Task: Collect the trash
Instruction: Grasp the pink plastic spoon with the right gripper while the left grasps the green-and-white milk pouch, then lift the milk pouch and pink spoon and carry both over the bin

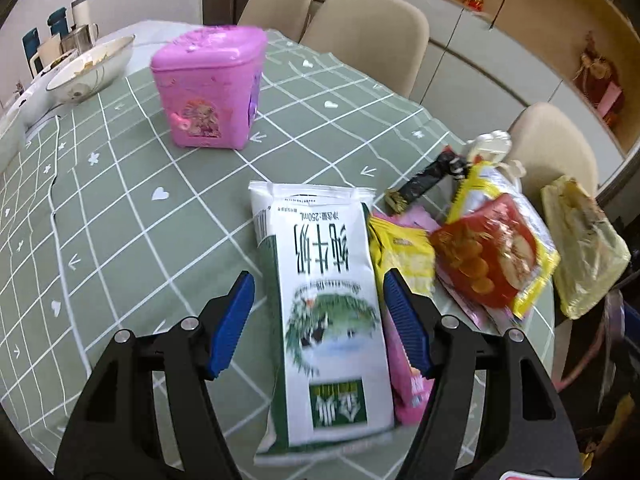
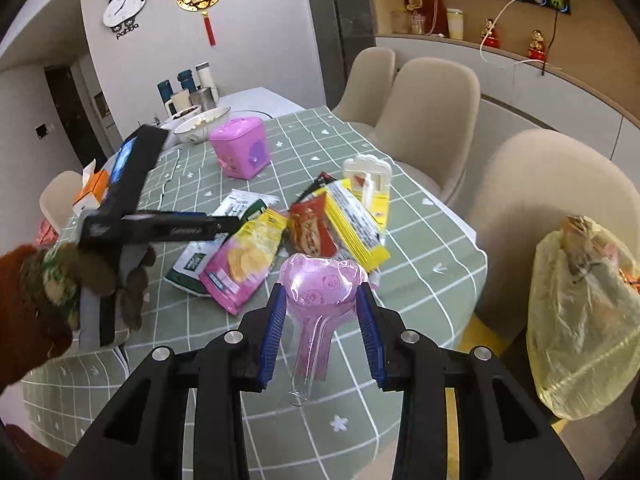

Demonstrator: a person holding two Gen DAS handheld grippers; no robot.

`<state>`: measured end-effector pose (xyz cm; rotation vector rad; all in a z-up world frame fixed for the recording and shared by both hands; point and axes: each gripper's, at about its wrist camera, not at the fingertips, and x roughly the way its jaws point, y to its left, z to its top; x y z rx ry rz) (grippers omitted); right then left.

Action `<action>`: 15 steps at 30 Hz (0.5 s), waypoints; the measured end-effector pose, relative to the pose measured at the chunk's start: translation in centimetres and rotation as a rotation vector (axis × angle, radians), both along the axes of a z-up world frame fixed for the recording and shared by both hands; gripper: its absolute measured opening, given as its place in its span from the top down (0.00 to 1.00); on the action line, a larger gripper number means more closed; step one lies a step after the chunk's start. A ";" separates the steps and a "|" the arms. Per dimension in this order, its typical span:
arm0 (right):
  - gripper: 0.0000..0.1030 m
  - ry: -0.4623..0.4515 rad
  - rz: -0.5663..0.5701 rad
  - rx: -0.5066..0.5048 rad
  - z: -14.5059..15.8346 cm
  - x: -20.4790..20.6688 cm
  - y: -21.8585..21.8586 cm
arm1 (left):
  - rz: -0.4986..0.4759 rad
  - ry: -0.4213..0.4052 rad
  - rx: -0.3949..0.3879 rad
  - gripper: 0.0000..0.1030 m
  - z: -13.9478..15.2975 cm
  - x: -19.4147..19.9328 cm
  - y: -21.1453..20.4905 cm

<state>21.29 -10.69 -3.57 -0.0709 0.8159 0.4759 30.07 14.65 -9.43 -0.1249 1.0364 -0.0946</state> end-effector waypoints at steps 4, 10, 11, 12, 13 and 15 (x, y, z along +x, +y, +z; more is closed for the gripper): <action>0.66 0.004 0.001 0.005 -0.2 -0.3 -0.5 | 0.012 0.064 -0.024 0.47 -0.5 0.8 0.2; 0.66 -0.031 0.014 0.014 1.1 -0.5 -0.5 | 0.072 -0.040 0.004 0.52 4.1 -2.2 1.0; 0.66 -0.043 0.017 0.015 1.5 -0.6 -0.4 | 0.081 -0.073 0.014 0.53 5.2 -2.9 1.1; 0.66 -0.052 0.020 0.016 1.9 -0.6 -0.4 | 0.085 -0.108 0.019 0.53 6.5 -3.7 1.2; 0.66 -0.064 0.025 0.015 2.3 -0.7 -0.3 | 0.089 -0.132 0.020 0.53 7.4 -4.2 1.1; 0.66 -0.092 0.036 0.013 3.4 -0.9 -0.1 | 0.094 -0.194 0.011 0.53 9.6 -5.5 1.0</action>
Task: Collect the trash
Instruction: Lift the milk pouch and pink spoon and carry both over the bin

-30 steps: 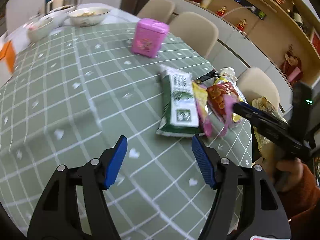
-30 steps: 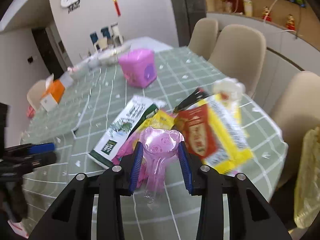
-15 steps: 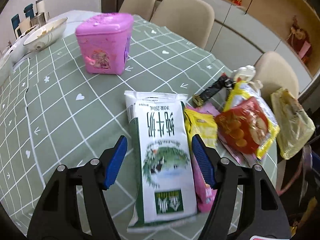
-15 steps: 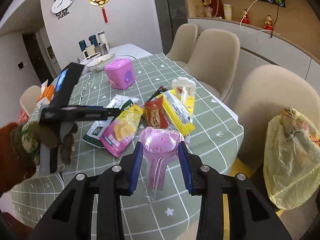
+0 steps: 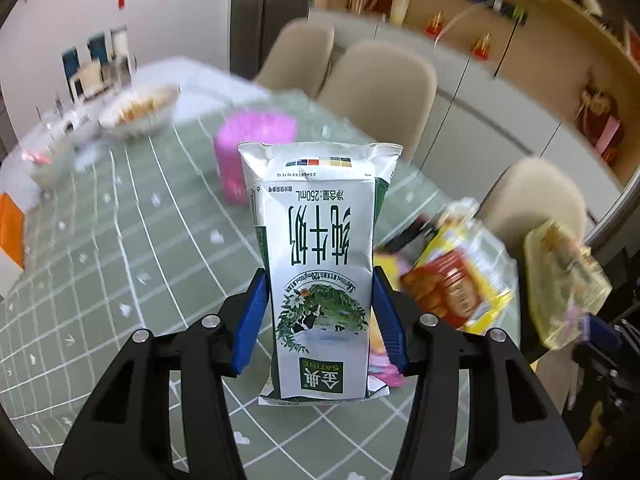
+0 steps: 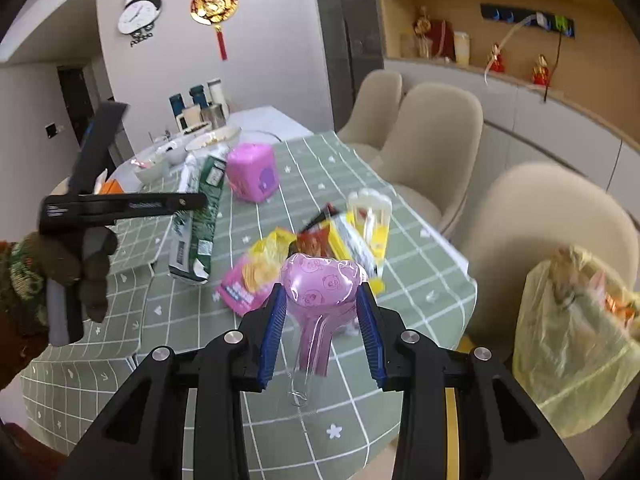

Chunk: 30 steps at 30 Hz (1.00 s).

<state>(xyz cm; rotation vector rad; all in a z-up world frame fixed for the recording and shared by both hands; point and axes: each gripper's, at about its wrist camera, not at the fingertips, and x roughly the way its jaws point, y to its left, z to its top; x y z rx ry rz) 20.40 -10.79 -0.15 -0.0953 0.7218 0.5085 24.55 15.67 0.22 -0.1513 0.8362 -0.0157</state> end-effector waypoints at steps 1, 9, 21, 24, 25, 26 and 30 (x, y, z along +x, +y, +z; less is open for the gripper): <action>0.66 -0.009 0.003 0.000 0.4 0.0 0.0 | -0.001 -0.020 -0.003 0.53 0.7 -0.5 -0.2; 0.66 -0.121 0.006 -0.005 4.7 -0.9 -1.5 | -0.057 -0.167 -0.026 0.53 6.8 -2.5 -3.3; 0.66 -0.247 -0.131 -0.011 8.1 -2.3 -9.9 | -0.234 -0.293 -0.102 0.53 11.7 -2.2 -13.2; 0.66 -0.275 -0.195 -0.009 8.8 -2.7 -13.2 | -0.294 -0.316 -0.121 0.53 12.6 -1.7 -16.7; 0.66 -0.281 -0.215 -0.009 9.0 -2.8 -14.2 | -0.321 -0.319 -0.125 0.53 12.8 -1.4 -18.3; 0.66 -0.286 -0.234 -0.008 9.1 -2.9 -15.3 | -0.339 -0.320 -0.127 0.53 13.0 -1.1 -19.5; 0.66 -0.302 -0.319 -0.001 9.4 -3.6 -20.2 | -0.420 -0.314 -0.149 0.53 13.1 0.2 -24.6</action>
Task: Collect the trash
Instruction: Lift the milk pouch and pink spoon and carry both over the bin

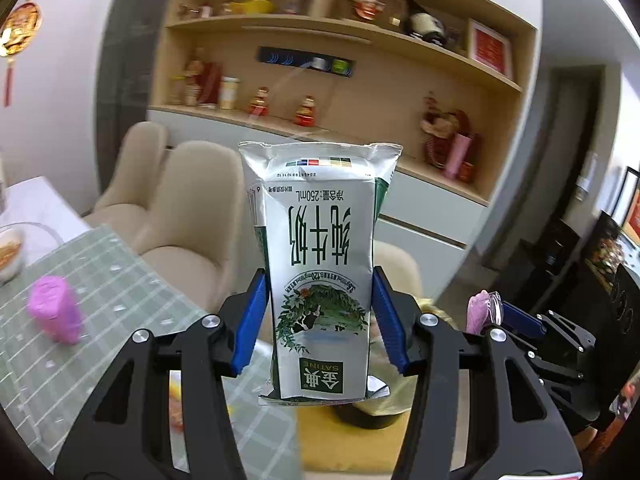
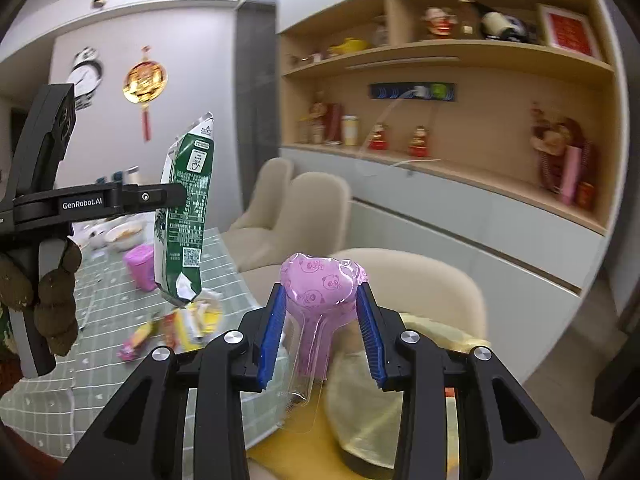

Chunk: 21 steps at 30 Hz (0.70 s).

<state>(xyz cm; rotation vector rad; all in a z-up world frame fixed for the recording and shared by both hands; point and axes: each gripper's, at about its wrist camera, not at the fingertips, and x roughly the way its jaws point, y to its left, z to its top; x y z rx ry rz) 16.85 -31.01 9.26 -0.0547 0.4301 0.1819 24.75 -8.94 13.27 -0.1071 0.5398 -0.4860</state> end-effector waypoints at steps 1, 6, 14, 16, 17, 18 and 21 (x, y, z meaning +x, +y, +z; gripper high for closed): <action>0.66 0.000 -0.014 0.002 0.0 0.0 -1.0 | -0.020 0.002 -0.002 0.53 -0.1 0.5 -1.5; 0.66 -0.003 -0.081 0.006 -0.4 0.2 -6.8 | -0.085 0.020 -0.021 0.53 -0.7 2.6 -7.6; 0.66 0.018 -0.170 0.012 -1.8 2.1 -14.4 | -0.139 0.079 -0.084 0.53 -3.2 7.1 -15.2; 0.66 0.037 -0.202 0.019 -2.5 2.7 -16.6 | -0.154 0.102 -0.085 0.53 -4.5 8.4 -17.2; 0.66 0.044 -0.210 0.022 -2.7 3.1 -17.3 | -0.157 0.110 -0.081 0.53 -5.1 8.8 -18.0; 0.66 0.054 -0.220 0.026 -3.1 3.5 -18.2 | -0.166 0.126 -0.070 0.53 -6.2 9.5 -19.2; 0.66 0.077 -0.238 0.030 -4.0 4.5 -20.2 | -0.188 0.165 -0.018 0.53 -8.9 11.2 -22.0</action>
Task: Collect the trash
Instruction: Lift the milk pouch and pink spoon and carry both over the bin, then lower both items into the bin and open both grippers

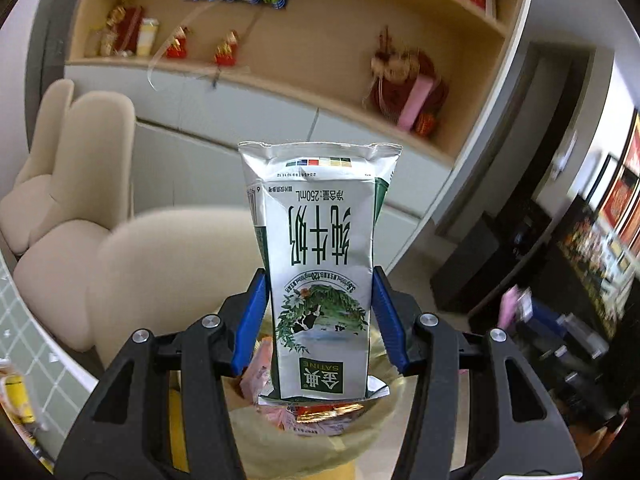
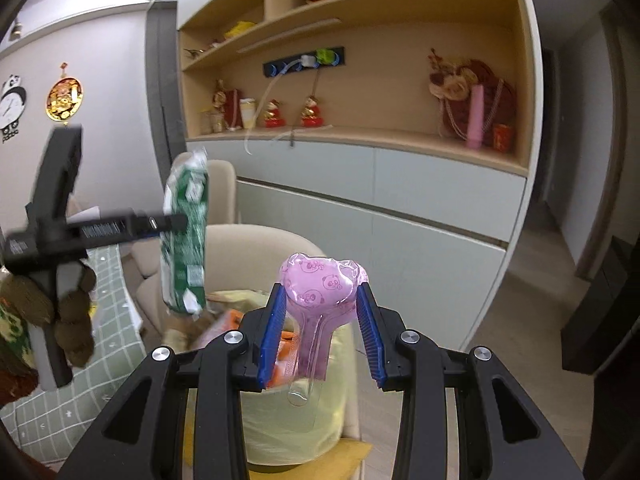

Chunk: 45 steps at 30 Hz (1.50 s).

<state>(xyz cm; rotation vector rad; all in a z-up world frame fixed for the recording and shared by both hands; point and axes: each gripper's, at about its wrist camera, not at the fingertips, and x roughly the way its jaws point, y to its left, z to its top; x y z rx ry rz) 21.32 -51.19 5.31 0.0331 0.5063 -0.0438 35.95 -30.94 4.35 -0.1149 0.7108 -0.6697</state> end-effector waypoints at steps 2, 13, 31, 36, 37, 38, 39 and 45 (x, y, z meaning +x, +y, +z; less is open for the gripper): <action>0.66 0.014 -0.006 0.002 -0.5 0.6 -0.9 | -0.027 0.036 0.076 0.53 -2.8 1.1 -2.2; 0.66 0.076 0.008 0.090 -3.4 4.0 -3.2 | -0.122 0.257 0.327 0.53 -10.9 1.6 -6.2; 0.66 0.245 0.288 0.124 -7.5 12.6 5.4 | 0.092 0.222 0.088 0.43 -5.1 -2.5 6.0; 0.66 0.401 0.328 0.039 -11.4 15.3 8.1 | 0.204 0.212 0.090 0.43 -4.3 -4.5 10.8; 0.66 0.424 0.326 0.027 -12.1 15.4 8.3 | 0.233 0.212 0.088 0.43 -4.3 -5.1 12.0; 0.66 0.434 0.322 0.020 -12.4 15.3 8.2 | 0.254 0.215 0.086 0.43 -4.2 -5.4 13.1; 0.66 0.446 0.317 0.013 -12.8 15.3 8.1 | 0.282 0.226 0.082 0.43 -4.5 -5.7 14.4; 0.66 0.508 0.273 0.014 -13.9 15.6 7.7 | 0.379 0.288 0.044 0.43 -5.6 -7.2 19.0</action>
